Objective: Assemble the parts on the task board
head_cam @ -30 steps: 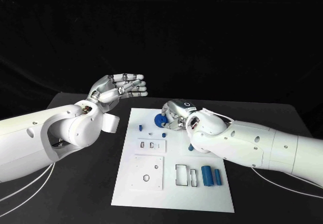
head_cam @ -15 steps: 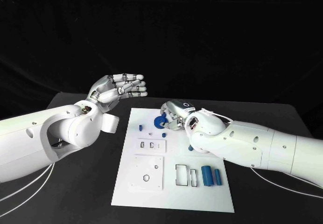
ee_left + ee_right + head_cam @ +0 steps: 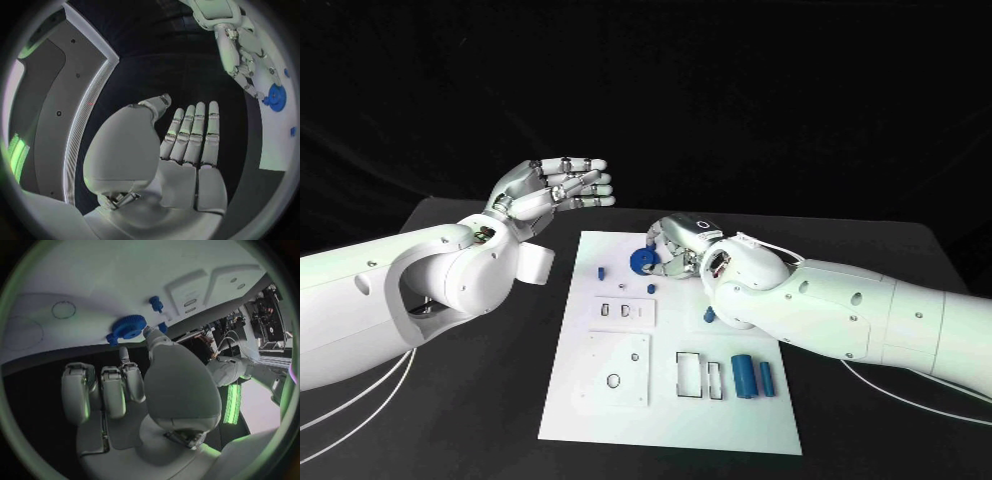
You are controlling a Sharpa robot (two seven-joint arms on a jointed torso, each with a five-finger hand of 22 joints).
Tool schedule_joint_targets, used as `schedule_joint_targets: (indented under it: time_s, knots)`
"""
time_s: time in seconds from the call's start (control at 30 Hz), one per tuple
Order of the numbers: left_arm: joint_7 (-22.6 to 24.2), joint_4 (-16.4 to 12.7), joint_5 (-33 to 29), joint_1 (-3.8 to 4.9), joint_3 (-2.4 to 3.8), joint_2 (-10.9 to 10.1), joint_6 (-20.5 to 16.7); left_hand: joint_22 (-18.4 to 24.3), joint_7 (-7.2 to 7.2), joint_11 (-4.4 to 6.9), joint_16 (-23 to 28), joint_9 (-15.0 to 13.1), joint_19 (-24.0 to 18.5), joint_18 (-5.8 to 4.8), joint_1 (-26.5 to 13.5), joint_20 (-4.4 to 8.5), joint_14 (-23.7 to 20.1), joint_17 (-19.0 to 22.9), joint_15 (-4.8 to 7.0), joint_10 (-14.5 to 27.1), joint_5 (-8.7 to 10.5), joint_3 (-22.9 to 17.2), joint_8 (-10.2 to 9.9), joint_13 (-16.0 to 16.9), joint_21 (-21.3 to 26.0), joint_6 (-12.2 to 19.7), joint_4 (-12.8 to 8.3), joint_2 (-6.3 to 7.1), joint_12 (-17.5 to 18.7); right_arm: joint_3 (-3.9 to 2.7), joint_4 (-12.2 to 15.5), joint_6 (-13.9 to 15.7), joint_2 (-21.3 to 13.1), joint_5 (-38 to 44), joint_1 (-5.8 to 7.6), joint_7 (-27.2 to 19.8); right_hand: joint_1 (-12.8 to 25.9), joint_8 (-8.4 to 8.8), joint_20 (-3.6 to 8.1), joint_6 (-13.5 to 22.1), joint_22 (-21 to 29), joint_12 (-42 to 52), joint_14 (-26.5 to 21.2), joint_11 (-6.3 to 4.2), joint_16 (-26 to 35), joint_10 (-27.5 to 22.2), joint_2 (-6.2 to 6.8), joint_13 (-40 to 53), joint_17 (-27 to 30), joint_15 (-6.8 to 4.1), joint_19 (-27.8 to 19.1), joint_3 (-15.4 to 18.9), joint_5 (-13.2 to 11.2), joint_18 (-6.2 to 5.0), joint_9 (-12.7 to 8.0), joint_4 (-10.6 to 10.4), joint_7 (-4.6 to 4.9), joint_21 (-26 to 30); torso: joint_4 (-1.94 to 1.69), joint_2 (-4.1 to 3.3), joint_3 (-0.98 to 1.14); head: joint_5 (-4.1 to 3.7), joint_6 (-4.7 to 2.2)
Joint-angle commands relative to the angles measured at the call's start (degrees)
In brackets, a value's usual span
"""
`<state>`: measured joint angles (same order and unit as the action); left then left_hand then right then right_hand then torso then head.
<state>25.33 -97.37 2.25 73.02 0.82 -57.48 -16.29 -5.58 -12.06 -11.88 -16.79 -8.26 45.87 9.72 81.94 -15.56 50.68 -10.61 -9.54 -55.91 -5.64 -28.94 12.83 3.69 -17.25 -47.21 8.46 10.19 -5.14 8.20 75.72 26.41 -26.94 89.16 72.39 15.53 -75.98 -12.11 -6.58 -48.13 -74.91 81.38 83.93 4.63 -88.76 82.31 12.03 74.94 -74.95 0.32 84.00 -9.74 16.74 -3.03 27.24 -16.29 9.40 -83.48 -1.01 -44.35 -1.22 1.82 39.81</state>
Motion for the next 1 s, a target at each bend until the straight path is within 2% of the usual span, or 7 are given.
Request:
schedule_joint_targets:
  time_s: [0.03,0.17,0.23,0.47,0.63,0.83,1.0]
  knots:
    - [0.3,0.0,0.1,0.08,0.05,0.0,1.0,0.1,-3.58,-0.26,0.2,0.1,-0.2,0.76,-0.5,-0.29,-0.2,-0.1,-0.07,-0.1,0.2,-0.2,-0.4,0.1,0.3,0.5,0.0,-0.19,0.2,0.0,1.5,2.0,-1.9,-1.5,0.13,-1.3,0.0,0.32,-0.1,-0.7,-7.7,0.4,5.3,-0.14,-0.4,0.6,-0.77,5.3,-11.4,0.17,0.3,0.0,1.0,0.82,0.1,-0.3,-0.15,0.0,0.08,0.13,0.06,0.08,-0.07]
    - [0.4,0.2,0.1,0.08,0.04,-0.3,1.0,0.1,-3.58,-0.26,0.2,0.1,-0.2,0.76,-0.5,-0.29,-0.2,-0.1,-0.07,-0.1,0.2,-0.2,-0.4,0.1,0.3,0.5,0.0,-0.19,0.2,-0.15,5.1,5.6,-7.1,-7.9,1.02,-5.7,-1.2,0.52,0.11,-1.3,-7.4,0.5,5.2,-0.36,-0.3,0.8,-0.95,5.5,-11.1,-0.04,0.1,-1.2,2.8,0.72,0.3,0.3,-0.34,0.3,0.41,0.28,0.14,0.02,-0.34]
    - [0.4,0.4,0.1,0.07,0.04,-0.5,1.1,0.1,-3.58,-0.26,0.3,0.1,-0.2,0.76,-0.6,-0.3,-0.2,-0.1,-0.08,-0.1,0.2,-0.2,-0.4,0.1,0.3,0.5,0.0,-0.18,0.3,-0.2,6.8,5.2,-9.9,-12.0,1.63,-9.1,-2.4,0.81,0.17,-1.4,-7.3,0.3,5.2,-0.37,-0.3,0.6,-0.84,5.3,-11.0,-0.08,-0.1,-2.3,2.6,0.67,0.2,0.8,-0.33,0.5,0.74,0.46,0.22,-0.09,-0.27]
    - [0.5,0.9,0.0,0.06,0.03,-0.7,1.4,0.1,-3.58,-0.26,0.3,0.1,-0.2,0.76,-0.6,-0.3,-0.2,-0.1,-0.08,-0.1,0.2,-0.2,-0.4,0.1,0.3,0.5,0.0,-0.18,0.3,-0.31,10.0,-3.0,-19.1,-24.1,2.97,-21.3,-6.2,2.19,-0.04,-1.3,-4.6,-1.4,4.8,-0.03,0.2,-1.1,0.52,3.6,-9.4,0.22,-2.4,-6.4,1.6,-0.13,0.0,3.5,0.13,3.3,1.57,1.04,0.53,-0.58,-0.22]
    - [0.5,1.3,0.0,0.05,0.02,-0.7,1.6,0.1,-3.58,-0.26,0.3,0.1,-0.2,0.76,-0.6,-0.3,-0.2,-0.1,-0.08,-0.1,0.2,-0.2,-0.4,0.1,0.3,0.5,0.0,-0.18,0.3,-0.3,7.9,-4.8,-22.5,-27.4,3.01,-24.4,-7.0,2.52,-0.09,-1.6,-4.5,-1.6,4.8,-0.01,0.2,-1.3,1.26,3.4,-9.5,0.24,-2.6,-7.5,2.0,-0.17,-0.1,4.4,0.16,3.5,1.96,1.35,0.81,-0.49,-0.24]
    - [0.6,1.5,0.0,0.03,0.01,-0.6,1.7,0.1,-3.56,-0.26,0.3,0.1,-0.2,0.76,-0.6,-0.3,-0.2,-0.1,-0.08,-0.1,0.2,-0.3,-0.4,0.1,0.3,0.6,-0.1,-0.15,0.3,-0.28,3.6,-5.8,-23.8,-28.6,1.86,-25.5,-7.2,2.67,-0.09,-1.7,-4.8,-1.4,4.9,-0.01,0.1,-1.1,1.38,3.6,-9.8,0.23,-2.4,-8.0,2.4,-0.09,-0.1,4.7,0.16,3.3,2.08,1.42,1.04,-0.64,-0.15]
    - [0.7,1.8,0.0,0.02,0.0,-0.7,1.8,0.1,-3.56,-0.26,0.3,0.1,-0.2,0.76,-0.6,-0.3,-0.2,-0.1,-0.08,-0.1,0.2,-0.3,-0.4,0.1,0.3,0.6,-0.1,-0.15,0.3,-0.27,1.4,-6.9,-23.8,-28.8,0.68,-25.7,-7.3,2.78,-0.09,-1.7,-4.8,-1.4,4.9,0.0,0.1,-1.2,1.63,3.6,-9.9,0.23,-2.4,-8.1,2.5,-0.1,-0.1,4.9,0.18,3.3,1.95,1.34,0.94,-0.51,-0.13]
